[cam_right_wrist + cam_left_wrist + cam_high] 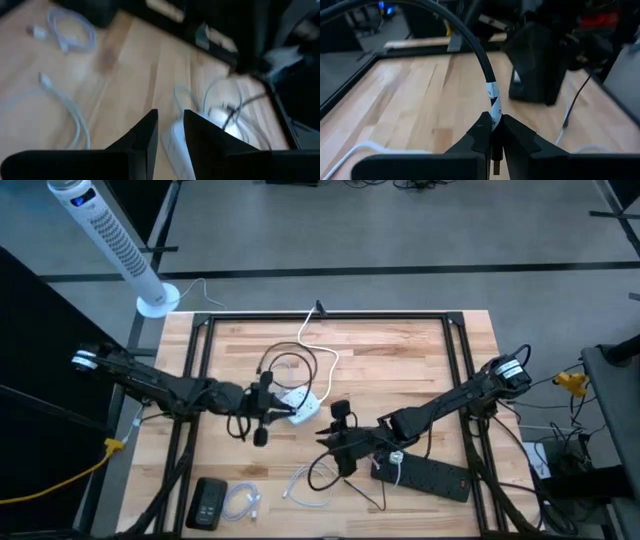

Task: Plug in charger cables
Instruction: Insert the black charger cable into the white outlet

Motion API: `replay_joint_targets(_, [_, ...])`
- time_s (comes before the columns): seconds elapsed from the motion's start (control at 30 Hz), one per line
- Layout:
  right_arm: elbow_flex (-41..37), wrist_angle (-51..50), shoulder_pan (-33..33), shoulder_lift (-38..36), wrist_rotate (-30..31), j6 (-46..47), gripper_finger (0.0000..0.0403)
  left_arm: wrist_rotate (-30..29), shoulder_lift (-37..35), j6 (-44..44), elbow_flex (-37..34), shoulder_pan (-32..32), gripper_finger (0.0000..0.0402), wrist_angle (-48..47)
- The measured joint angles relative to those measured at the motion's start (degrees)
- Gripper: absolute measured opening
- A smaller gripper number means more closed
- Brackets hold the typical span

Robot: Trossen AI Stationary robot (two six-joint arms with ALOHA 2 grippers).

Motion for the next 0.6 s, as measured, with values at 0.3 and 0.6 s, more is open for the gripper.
replay_joint_targets(0.3, [0.02, 11.97, -2.87, 0.0, 0.37, 3.82, 0.0109, 0.31, 4.42, 0.53, -1.26, -2.11, 0.002, 6.72])
replay_joint_targets(0.6, [0.09, 13.0, -5.02, 0.0, -0.56, 9.77, 0.0123, -0.22, 8.47, 2.99, -1.34, -2.58, 0.002, 11.79])
